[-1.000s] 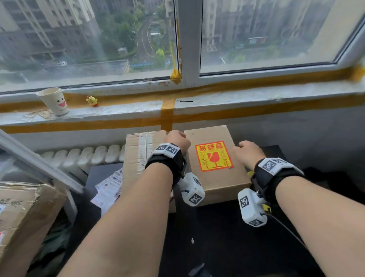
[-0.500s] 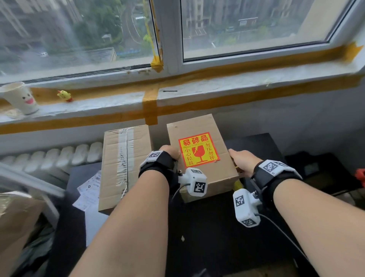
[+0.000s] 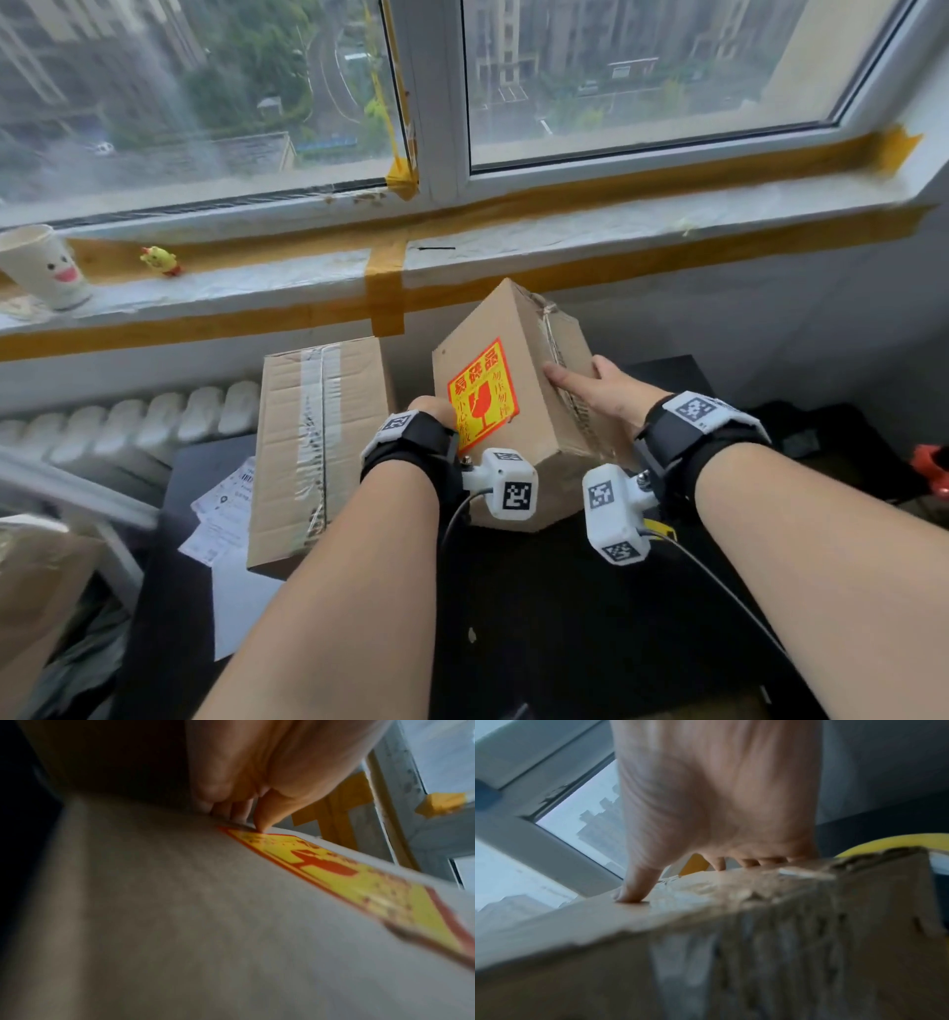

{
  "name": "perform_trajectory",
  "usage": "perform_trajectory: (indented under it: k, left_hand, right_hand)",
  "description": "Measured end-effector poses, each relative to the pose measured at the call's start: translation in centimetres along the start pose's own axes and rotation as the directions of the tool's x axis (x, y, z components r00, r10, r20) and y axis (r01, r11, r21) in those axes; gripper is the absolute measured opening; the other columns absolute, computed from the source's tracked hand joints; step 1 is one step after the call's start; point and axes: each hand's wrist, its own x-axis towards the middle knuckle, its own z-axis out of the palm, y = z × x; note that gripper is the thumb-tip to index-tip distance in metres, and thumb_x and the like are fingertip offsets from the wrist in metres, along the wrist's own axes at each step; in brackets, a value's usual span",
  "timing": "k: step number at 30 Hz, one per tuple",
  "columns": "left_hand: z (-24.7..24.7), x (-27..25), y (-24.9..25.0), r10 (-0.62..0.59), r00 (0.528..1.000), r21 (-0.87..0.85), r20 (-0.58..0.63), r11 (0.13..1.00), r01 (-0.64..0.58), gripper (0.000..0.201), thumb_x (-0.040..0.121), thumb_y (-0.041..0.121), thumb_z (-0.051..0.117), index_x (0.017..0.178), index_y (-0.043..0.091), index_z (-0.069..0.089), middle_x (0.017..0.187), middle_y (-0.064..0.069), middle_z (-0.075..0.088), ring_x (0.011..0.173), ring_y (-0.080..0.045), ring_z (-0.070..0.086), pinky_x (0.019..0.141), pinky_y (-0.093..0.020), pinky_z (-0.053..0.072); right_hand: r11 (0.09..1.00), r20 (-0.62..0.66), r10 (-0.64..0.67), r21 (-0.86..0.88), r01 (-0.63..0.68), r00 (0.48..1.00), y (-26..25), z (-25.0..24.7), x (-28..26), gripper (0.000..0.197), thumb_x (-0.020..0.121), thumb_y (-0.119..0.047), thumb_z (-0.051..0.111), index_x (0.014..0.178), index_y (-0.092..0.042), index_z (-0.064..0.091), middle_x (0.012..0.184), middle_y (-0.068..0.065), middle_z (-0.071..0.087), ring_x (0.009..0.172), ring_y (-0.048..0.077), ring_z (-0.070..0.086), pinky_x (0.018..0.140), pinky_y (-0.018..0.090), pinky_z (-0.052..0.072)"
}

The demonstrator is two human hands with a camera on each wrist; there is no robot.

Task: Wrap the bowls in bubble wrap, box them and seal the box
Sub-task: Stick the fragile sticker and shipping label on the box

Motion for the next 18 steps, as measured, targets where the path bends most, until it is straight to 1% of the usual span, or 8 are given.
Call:
perform_trajectory:
  k: [1, 3, 6, 8, 9, 12, 14, 18]
  left_hand:
    - [0.1, 0.1, 0.1, 0.016, 1.0, -0.038, -0.013, 0.999, -0.016, 0.026, 0.092, 0.012, 0.06, 0.114, 0.0, 0.065, 0.123, -0.017, 0.062, 0.104, -0.028, 0.059, 0.081, -0.03, 0.044]
    - [0.0, 0.1, 0.5, 0.022, 1.0, -0.386, -0.011, 0.922, -0.024, 0.038, 0.097, 0.015, 0.051, 0.131, -0.001, 0.053, 0.134, -0.019, 0.055, 0.108, -0.028, 0.059, 0.083, -0.031, 0.048]
    - [-0.8, -0.3, 0.9, 0.062, 0.997, -0.606, -0.042, 0.792, -0.075, 0.049, 0.101, 0.035, 0.039, 0.136, 0.001, 0.048, 0.136, -0.022, 0.053, 0.091, -0.025, 0.053, 0.079, -0.037, 0.052]
    - [-1.6, -0.5, 1.1, 0.068, 0.997, -0.653, -0.049, 0.753, -0.083, 0.055, 0.1, 0.045, 0.039, 0.133, 0.003, 0.049, 0.133, -0.02, 0.056, 0.089, -0.027, 0.055, 0.083, -0.041, 0.051]
    - [-2.0, -0.8, 1.1, 0.072, 0.997, -0.656, -0.038, 0.75, -0.079, 0.054, 0.099, 0.045, 0.042, 0.132, 0.003, 0.05, 0.132, -0.02, 0.057, 0.089, -0.027, 0.056, 0.085, -0.041, 0.051]
    - [-2.3, -2.1, 1.0, 0.118, 0.993, -0.579, 0.002, 0.81, -0.095, 0.038, 0.097, 0.015, 0.051, 0.133, 0.002, 0.05, 0.132, -0.02, 0.057, 0.09, -0.027, 0.058, 0.089, -0.038, 0.054]
    - [-2.4, -2.0, 0.6, 0.141, 0.99, -0.531, 0.012, 0.84, -0.113, 0.041, 0.094, -0.002, 0.049, 0.135, 0.001, 0.049, 0.133, -0.021, 0.056, 0.091, -0.027, 0.059, 0.091, -0.038, 0.055]
    - [-3.8, -3.4, 0.0, 0.176, 0.984, -0.581, -0.001, 0.801, -0.144, 0.039, 0.097, -0.007, 0.041, 0.135, -0.004, 0.047, 0.135, -0.024, 0.053, 0.093, -0.026, 0.054, 0.086, -0.032, 0.049]
  right_hand:
    - [0.999, -0.032, -0.039, 0.001, 0.039, 0.999, -0.4, 0.0, -0.3, 0.101, 0.068, -0.069, 0.068, 0.147, -0.016, 0.031, 0.142, 0.004, 0.049, 0.124, 0.025, 0.05, 0.104, 0.039, 0.039]
    - [0.994, -0.097, -0.111, -0.021, 0.109, 0.989, -0.5, -0.1, -0.2, 0.09, 0.077, -0.049, 0.075, 0.147, -0.013, 0.032, 0.141, 0.004, 0.049, 0.124, 0.023, 0.05, 0.098, 0.032, 0.039]
    - [0.991, -0.106, -0.108, -0.096, 0.098, 0.988, -0.7, 0.6, 0.1, 0.084, 0.074, -0.036, 0.083, 0.143, -0.016, 0.04, 0.137, 0.005, 0.054, 0.119, 0.025, 0.054, 0.099, 0.038, 0.046]
    - [0.989, -0.096, -0.083, -0.129, 0.07, 0.992, -0.7, 1.0, 0.6, 0.068, 0.072, -0.037, 0.084, 0.129, -0.018, 0.053, 0.125, 0.005, 0.063, 0.109, 0.025, 0.061, 0.094, 0.045, 0.052]
    - [0.989, -0.086, -0.075, -0.131, 0.063, 0.993, -0.7, 1.1, 0.7, 0.06, 0.071, -0.038, 0.084, 0.121, -0.018, 0.057, 0.118, 0.004, 0.066, 0.103, 0.025, 0.064, 0.09, 0.046, 0.054]
    - [0.988, -0.085, -0.066, -0.142, 0.053, 0.994, -0.9, 1.3, 0.8, 0.05, 0.069, -0.039, 0.085, 0.107, -0.018, 0.059, 0.11, 0.004, 0.069, 0.097, 0.025, 0.066, 0.086, 0.046, 0.056]
    - [0.975, -0.108, -0.064, -0.22, 0.039, 0.992, -1.3, 1.5, 0.9, 0.051, 0.069, -0.041, 0.084, 0.107, -0.016, 0.059, 0.11, 0.004, 0.067, 0.099, 0.026, 0.065, 0.088, 0.044, 0.054]
    - [0.924, -0.25, -0.158, -0.379, 0.054, 0.955, -3.0, 2.0, 0.6, 0.058, 0.071, -0.045, 0.078, 0.119, -0.019, 0.057, 0.125, 0.01, 0.056, 0.113, 0.03, 0.054, 0.096, 0.038, 0.047]
